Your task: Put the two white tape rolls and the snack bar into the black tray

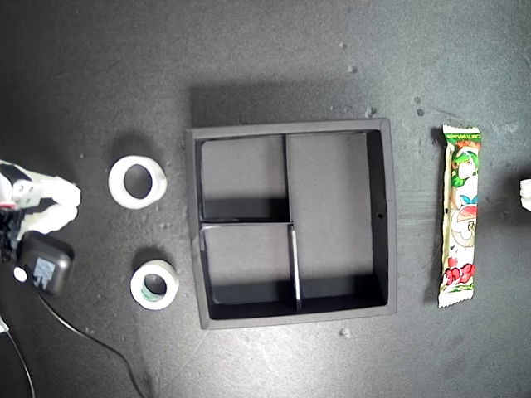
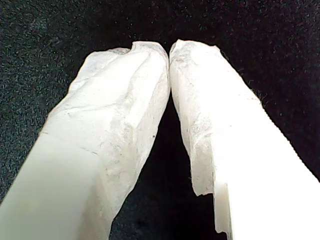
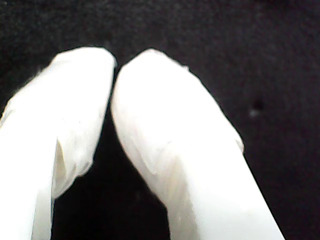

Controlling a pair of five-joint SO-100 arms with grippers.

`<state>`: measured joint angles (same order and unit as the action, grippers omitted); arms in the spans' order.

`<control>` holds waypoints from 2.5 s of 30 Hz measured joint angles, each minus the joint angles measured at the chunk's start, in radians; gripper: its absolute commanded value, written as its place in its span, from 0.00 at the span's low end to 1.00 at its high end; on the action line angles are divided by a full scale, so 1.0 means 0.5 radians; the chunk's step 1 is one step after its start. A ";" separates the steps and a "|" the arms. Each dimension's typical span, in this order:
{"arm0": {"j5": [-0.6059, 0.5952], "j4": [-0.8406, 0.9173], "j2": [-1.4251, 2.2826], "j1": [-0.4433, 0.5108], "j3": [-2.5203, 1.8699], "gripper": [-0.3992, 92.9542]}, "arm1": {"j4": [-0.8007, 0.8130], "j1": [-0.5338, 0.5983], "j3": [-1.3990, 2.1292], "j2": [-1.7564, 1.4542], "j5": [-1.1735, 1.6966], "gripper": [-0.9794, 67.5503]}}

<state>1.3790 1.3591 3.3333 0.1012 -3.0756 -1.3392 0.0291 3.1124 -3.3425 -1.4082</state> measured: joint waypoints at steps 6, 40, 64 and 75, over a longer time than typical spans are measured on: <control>0.037 -0.040 0.000 0.095 -0.003 0.00 | 0.000 -0.009 0.000 0.000 0.000 0.01; 0.160 -0.650 -0.037 0.233 0.028 0.08 | 1.003 0.160 -0.356 0.009 0.890 0.01; -0.279 -0.749 -2.261 -0.052 1.368 0.08 | 1.114 0.390 -1.261 1.316 1.279 0.06; -0.411 -0.601 -1.924 -0.025 1.519 0.09 | 1.111 0.359 -1.292 1.411 1.298 0.09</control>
<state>1.1735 1.0584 2.3715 0.0890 -2.3163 -0.7839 0.2086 2.4666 -2.6369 -0.7593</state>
